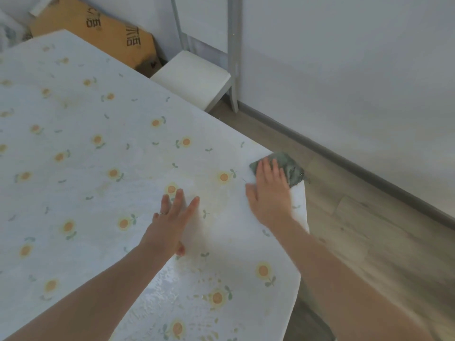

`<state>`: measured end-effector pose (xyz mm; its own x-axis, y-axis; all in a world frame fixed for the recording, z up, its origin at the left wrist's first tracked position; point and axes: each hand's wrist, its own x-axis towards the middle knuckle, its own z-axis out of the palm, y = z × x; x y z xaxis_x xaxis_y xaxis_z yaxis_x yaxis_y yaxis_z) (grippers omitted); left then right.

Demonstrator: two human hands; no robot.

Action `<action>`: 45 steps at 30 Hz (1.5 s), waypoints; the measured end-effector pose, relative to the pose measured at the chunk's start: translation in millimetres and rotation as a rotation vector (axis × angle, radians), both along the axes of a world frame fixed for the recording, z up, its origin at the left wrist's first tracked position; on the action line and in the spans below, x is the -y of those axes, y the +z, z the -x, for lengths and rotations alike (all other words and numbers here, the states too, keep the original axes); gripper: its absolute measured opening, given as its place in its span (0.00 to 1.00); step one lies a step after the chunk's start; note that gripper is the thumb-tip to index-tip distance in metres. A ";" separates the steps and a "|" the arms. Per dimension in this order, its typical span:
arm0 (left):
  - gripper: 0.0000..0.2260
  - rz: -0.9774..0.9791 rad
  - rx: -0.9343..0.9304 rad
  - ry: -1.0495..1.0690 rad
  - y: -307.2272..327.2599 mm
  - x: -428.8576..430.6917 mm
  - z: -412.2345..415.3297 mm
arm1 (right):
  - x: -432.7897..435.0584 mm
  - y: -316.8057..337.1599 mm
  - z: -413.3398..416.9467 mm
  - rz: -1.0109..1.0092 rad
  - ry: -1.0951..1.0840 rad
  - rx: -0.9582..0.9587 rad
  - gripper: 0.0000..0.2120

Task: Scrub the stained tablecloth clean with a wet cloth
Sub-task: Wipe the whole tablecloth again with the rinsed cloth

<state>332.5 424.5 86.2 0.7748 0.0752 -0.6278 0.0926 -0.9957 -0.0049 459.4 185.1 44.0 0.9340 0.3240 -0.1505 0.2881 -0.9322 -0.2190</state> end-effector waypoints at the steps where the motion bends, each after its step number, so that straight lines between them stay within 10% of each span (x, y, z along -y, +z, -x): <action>1: 0.63 0.002 0.003 0.008 -0.8 -0.8 0.2 | -12.6 2.6 27.2 -0.014 0.113 -0.010 0.36; 6: 0.62 0.049 -0.009 0.030 -1.0 -3.1 1.0 | -11.5 4.9 78.3 -0.058 0.934 -0.058 0.32; 13: 0.63 0.043 -0.007 0.042 -2.4 -3.7 2.7 | -30.3 -1.3 -59.2 -0.003 0.113 0.001 0.34; 20: 0.62 0.050 -0.031 0.052 1.1 -4.1 -1.5 | -27.8 6.1 63.5 -0.079 1.007 -0.084 0.31; 28: 0.63 0.059 -0.003 0.092 -4.0 -5.8 3.1 | -34.8 0.1 -65.9 0.014 0.093 0.001 0.34; 36: 0.63 0.056 -0.016 0.078 2.0 -2.7 -2.7 | -6.4 20.8 117.7 -0.092 0.953 -0.217 0.31; 42: 0.62 0.094 -0.002 0.121 6.8 -3.5 -0.3 | -19.7 7.4 -30.5 -0.019 0.218 -0.027 0.34; 45: 0.61 0.077 0.001 0.115 9.5 -2.4 -0.5 | -52.3 1.2 22.2 -0.035 0.194 -0.011 0.33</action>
<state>333.1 426.9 95.6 0.7646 0.1155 -0.6341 0.2064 -0.9759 0.0711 437.2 237.4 45.2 0.8518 0.5031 -0.1461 0.4592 -0.8512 -0.2542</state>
